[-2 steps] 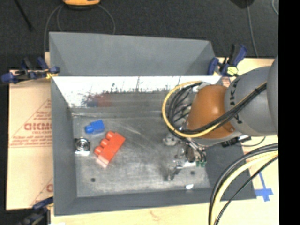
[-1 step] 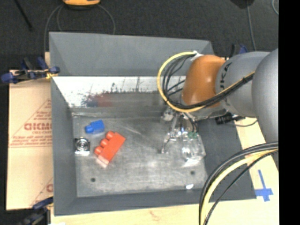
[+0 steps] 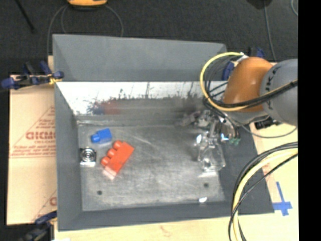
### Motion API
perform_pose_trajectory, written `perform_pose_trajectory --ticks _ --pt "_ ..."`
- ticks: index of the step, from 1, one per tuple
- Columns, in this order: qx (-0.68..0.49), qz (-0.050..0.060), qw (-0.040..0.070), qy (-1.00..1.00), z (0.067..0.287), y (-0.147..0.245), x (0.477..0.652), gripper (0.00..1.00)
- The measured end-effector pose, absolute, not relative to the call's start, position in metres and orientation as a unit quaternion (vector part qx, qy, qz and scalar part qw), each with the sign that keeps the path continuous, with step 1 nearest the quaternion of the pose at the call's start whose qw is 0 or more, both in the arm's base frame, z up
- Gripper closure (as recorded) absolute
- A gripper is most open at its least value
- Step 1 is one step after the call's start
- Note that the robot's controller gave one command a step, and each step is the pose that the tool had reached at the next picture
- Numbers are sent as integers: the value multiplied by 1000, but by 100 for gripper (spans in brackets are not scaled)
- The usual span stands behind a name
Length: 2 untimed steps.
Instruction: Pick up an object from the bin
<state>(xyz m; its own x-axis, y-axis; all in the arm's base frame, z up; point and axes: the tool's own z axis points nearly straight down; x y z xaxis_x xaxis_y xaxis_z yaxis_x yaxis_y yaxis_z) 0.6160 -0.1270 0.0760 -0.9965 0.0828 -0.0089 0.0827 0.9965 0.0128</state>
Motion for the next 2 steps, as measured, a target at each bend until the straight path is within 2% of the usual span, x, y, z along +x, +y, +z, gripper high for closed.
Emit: perform_pose_trajectory --ticks 1,2 --pt "36 4 13 999 78 -124 620 100" --pt "-110 -3 7 994 308 -130 630 100"
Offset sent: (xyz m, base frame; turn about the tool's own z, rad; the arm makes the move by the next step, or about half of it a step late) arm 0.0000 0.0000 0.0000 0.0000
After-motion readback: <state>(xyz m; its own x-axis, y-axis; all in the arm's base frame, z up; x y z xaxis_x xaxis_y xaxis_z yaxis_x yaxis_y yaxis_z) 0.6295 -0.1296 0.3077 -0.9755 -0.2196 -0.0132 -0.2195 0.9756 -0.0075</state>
